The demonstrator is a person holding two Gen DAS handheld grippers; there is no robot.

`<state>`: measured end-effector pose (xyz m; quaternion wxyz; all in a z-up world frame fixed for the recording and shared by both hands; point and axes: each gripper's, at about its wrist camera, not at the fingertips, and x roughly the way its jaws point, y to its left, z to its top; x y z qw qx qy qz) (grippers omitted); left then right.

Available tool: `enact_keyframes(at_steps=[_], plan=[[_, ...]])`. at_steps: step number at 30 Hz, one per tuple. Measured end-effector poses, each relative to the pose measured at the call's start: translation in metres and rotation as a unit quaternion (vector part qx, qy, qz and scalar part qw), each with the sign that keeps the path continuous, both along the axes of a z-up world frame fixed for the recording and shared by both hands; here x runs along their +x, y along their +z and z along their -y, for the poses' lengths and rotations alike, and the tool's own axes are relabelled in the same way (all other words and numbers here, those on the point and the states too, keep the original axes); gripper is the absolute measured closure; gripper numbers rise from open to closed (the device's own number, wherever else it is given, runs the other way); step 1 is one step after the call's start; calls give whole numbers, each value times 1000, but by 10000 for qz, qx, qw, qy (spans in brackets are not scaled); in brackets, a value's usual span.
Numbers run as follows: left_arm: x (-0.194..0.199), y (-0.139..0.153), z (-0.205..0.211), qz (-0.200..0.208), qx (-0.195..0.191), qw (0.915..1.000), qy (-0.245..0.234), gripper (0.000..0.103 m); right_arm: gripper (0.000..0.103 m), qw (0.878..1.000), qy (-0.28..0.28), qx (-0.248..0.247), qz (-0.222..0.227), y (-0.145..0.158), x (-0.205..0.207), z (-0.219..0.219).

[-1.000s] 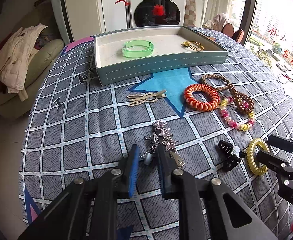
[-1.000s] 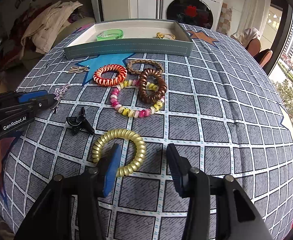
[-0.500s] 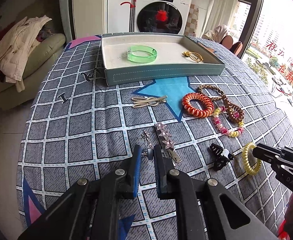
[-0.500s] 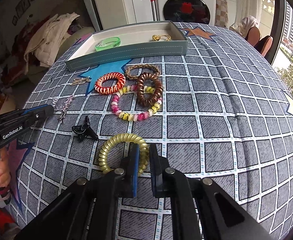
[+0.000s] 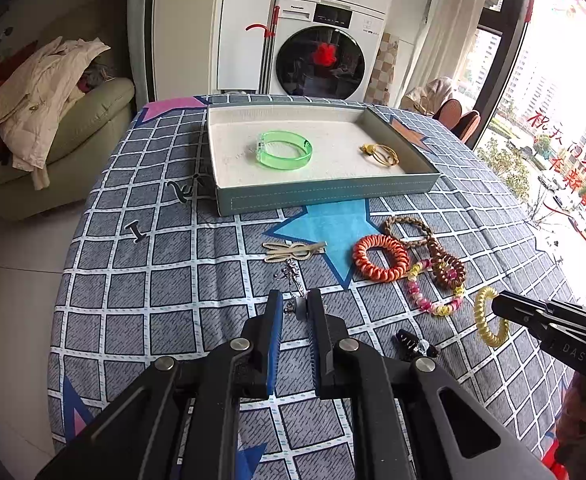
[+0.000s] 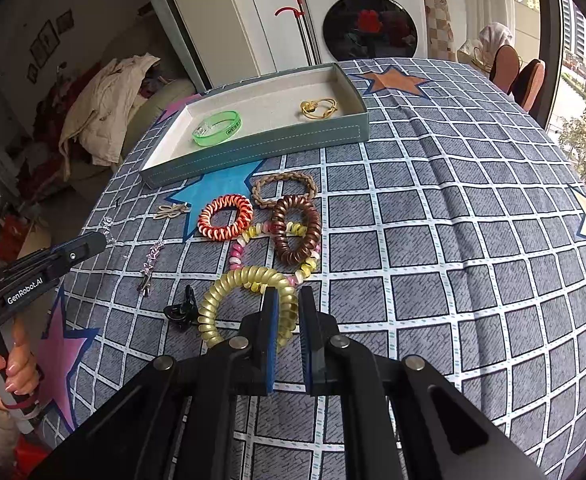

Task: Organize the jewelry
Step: 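Carry the clip and spiral hair tie into the tray and open both tools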

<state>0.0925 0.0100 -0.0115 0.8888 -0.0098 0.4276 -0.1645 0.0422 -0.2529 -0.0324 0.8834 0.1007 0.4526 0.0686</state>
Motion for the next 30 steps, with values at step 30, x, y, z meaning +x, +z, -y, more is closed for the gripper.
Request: enact_keyframes(at_steps=[30], plan=[[155, 7, 31, -253, 83, 9996, 69, 71, 92, 9992, 321, 34, 225, 46, 183, 4]])
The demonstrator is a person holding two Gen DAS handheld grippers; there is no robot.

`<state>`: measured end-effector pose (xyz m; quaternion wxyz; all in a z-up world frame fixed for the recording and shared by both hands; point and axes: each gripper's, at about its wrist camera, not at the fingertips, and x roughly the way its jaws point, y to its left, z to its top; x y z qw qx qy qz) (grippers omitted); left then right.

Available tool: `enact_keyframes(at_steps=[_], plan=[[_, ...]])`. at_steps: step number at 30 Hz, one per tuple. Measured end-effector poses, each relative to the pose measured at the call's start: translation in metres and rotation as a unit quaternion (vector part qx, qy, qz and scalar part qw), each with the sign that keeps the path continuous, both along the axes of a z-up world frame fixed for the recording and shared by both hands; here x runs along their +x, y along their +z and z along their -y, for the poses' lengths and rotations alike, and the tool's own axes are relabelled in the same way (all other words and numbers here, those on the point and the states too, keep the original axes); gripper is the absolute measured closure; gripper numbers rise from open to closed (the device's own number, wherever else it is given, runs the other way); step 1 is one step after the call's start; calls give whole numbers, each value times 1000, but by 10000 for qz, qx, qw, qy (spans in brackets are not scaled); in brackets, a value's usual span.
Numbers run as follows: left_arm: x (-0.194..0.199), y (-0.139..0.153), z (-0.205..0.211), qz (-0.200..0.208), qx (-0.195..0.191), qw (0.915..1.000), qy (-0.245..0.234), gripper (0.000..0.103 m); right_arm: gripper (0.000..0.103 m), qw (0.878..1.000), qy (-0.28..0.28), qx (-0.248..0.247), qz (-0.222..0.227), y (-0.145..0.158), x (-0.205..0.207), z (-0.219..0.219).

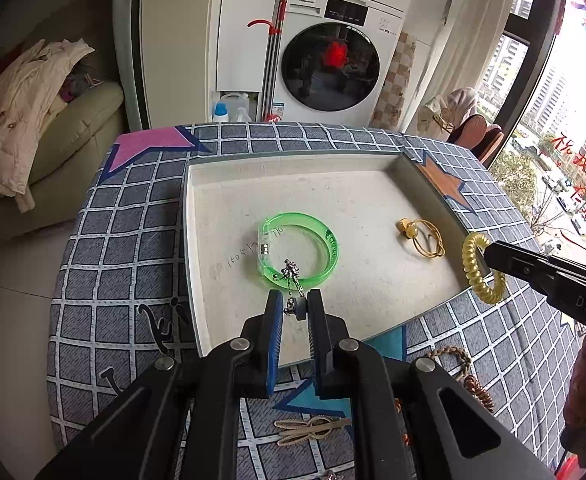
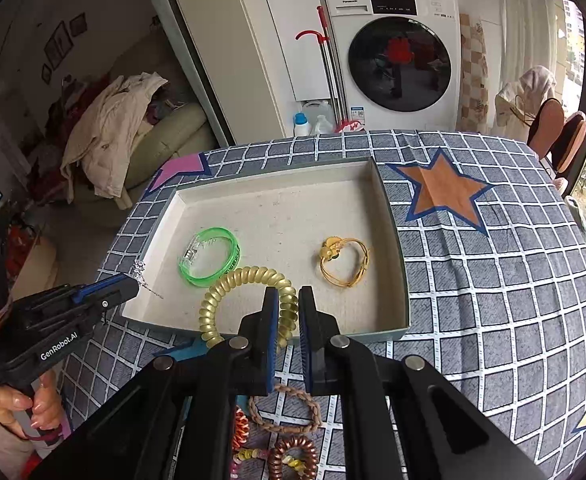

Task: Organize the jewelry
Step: 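Carry the clip and spiral hair tie into the tray and open both tools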

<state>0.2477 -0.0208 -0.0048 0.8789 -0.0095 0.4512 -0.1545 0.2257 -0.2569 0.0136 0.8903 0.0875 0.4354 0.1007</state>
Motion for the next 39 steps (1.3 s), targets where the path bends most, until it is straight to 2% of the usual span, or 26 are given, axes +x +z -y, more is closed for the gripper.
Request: enact_keyframes(at_steps=[5, 12, 16, 22, 24, 25, 26, 28, 39], plan=[[18, -24, 11, -214, 276, 9993, -113, 71, 92, 9995, -51, 46, -294, -28, 30, -7], [33, -42, 20, -213, 676, 9975, -54, 71, 92, 9978, -328, -332, -464, -60, 53, -6], [38, -52, 24, -166, 934, 9955, 44, 71, 92, 9963, -405, -563, -511, -71, 56, -4], [35, -54, 27, -1, 1102, 9939, 104, 71, 91, 9956, -397, -670, -514, -75, 54, -3], [32, -53, 26, 36, 1125, 9935, 153, 71, 86, 9958, -392, -625, -543, -74, 55, -3], [31, -51, 26, 75, 1132, 9934, 181, 71, 77, 9961, -392, -579, -537, -73, 55, -2], [29, -50, 25, 125, 1145, 9931, 206, 71, 63, 9964, -403, -549, -500, -71, 54, -1], [25, -45, 24, 237, 1165, 9926, 239, 71, 49, 9973, -410, -466, -394, -65, 51, -1], [7, -23, 18, 650, 976, 9927, 275, 71, 44, 9982, -605, -48, 9, -36, 11, 2]])
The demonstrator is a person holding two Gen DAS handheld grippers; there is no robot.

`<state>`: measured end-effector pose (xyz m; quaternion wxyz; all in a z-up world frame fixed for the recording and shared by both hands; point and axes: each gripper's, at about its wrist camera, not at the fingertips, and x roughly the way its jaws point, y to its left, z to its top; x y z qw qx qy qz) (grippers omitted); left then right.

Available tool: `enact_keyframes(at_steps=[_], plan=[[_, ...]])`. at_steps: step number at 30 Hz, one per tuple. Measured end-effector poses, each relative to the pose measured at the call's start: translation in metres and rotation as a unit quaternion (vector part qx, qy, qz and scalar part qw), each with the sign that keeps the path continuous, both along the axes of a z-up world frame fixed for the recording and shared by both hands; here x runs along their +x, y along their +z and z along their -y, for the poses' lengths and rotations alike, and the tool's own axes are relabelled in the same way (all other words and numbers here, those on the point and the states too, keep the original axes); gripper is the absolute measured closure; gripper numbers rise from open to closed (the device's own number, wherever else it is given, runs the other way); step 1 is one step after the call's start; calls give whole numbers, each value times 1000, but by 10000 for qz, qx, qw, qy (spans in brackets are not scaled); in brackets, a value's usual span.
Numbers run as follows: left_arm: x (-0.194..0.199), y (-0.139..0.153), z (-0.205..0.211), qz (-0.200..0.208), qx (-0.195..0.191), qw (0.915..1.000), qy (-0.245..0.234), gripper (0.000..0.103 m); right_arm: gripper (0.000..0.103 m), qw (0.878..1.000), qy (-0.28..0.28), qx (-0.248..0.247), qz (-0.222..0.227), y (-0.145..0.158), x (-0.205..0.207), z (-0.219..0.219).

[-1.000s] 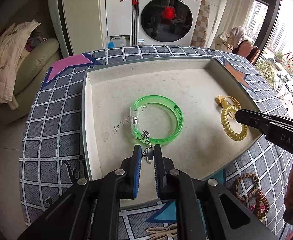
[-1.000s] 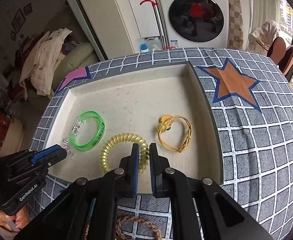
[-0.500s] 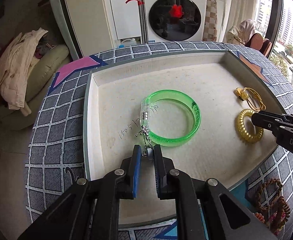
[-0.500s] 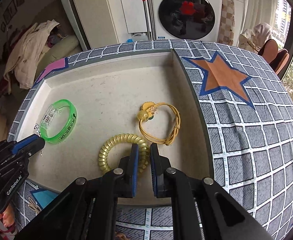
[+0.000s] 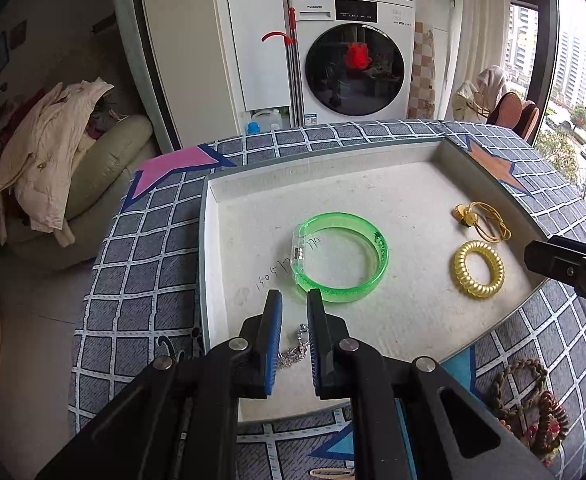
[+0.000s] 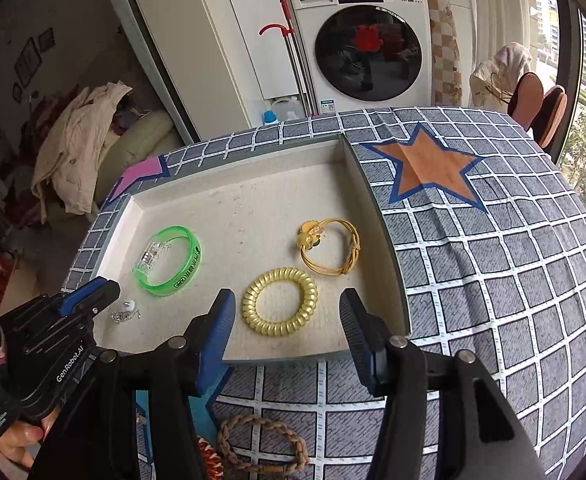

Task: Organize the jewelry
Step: 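Carry the clip and spiral hair tie into the tray and open both tools, then grasp the star rhinestone hair clip with the left tool while the right tool grasps the brown spiral hair tie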

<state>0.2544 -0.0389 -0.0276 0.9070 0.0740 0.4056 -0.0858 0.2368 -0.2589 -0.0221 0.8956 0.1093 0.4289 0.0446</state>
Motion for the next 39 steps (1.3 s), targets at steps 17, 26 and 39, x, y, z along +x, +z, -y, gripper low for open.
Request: enact_keyframes(at_steps=[17, 26, 39], plan=[[-92, 10, -39, -35, -401, 9986, 330, 0, 23, 9982, -275, 528, -69, -7, -98, 17], [-133, -13, -44, -458, -591, 9966, 338, 0, 10, 9988, -189, 422, -169, -21, -140, 16], [-159, -31, -40, -690, -442, 9955, 480, 0, 0, 9987, -177, 378, -302, -31, -170, 17]])
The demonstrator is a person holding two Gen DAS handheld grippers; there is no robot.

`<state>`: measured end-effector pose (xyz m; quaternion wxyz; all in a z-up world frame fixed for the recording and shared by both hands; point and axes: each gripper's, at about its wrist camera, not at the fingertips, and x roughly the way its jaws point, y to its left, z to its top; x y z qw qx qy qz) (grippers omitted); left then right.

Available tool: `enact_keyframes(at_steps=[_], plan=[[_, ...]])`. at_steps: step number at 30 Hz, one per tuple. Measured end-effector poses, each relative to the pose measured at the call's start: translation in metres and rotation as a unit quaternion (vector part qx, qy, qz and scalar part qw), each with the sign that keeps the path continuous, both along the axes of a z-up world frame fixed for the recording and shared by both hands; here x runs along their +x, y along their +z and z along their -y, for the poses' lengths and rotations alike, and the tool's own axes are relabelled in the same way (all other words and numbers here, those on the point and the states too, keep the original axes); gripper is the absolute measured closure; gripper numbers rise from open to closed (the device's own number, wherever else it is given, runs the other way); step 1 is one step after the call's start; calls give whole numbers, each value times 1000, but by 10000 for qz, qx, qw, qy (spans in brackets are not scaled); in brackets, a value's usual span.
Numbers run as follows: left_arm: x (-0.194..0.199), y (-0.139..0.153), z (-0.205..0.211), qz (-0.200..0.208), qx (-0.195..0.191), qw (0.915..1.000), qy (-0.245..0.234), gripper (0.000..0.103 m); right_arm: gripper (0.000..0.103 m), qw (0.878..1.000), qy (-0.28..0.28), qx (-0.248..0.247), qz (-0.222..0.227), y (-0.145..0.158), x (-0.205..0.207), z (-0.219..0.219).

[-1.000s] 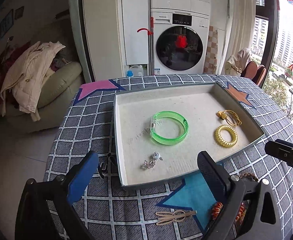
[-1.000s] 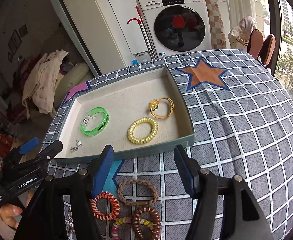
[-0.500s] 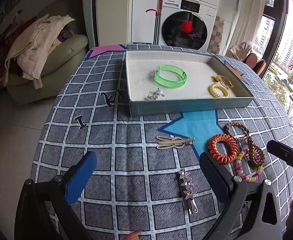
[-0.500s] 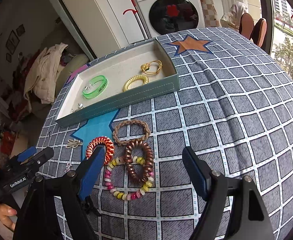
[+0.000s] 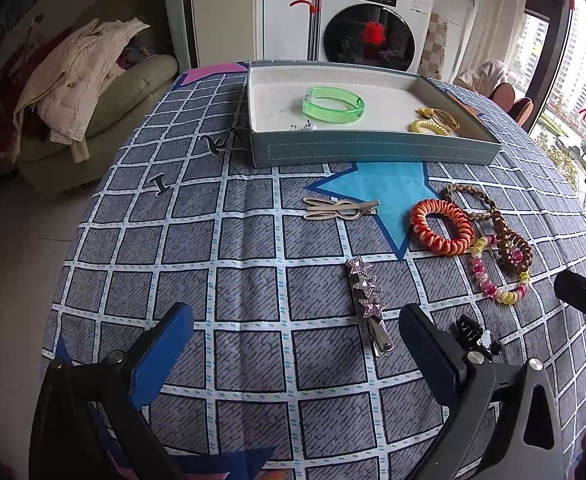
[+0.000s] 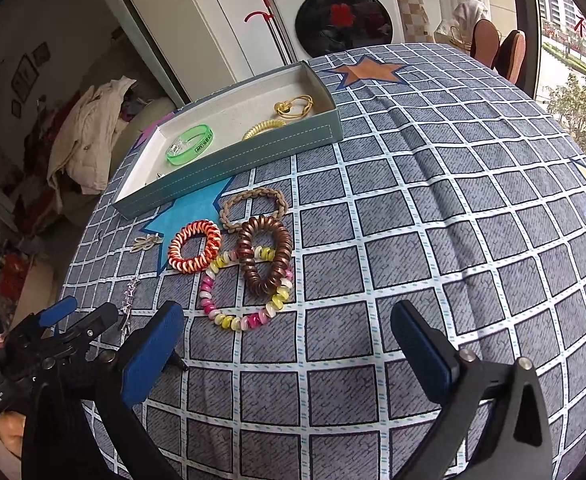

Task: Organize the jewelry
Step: 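Grasp the star rhinestone hair clip with the left tool while the right tool grasps the brown spiral hair tie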

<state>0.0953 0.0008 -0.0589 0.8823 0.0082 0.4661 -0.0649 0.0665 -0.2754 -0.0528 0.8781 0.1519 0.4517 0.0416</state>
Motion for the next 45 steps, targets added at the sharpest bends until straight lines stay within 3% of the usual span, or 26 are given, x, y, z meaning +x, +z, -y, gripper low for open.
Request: enact_keyframes(at_steps=[20, 29, 35, 39, 40, 45], plan=[[14, -10, 4, -269, 139, 9994, 177, 0, 1, 9995, -82, -196, -218, 5, 26, 6], [14, -9, 13, -186, 225, 9996, 14, 0, 41, 9991, 159, -123, -360, -4, 39, -7], [12, -9, 17, -163, 227, 9996, -55, 0, 55, 9989, 154, 22, -447, -11, 42, -9], [12, -10, 21, -171, 284, 9994, -136, 5, 67, 9988, 173, 99, -454, -13, 43, -9], [11, -9, 22, -152, 277, 9993, -181, 12, 69, 9987, 191, 110, -453, -13, 43, -9], [6, -6, 31, -45, 399, 9982, -435, 27, 80, 9989, 232, 132, -396, -12, 41, -10]])
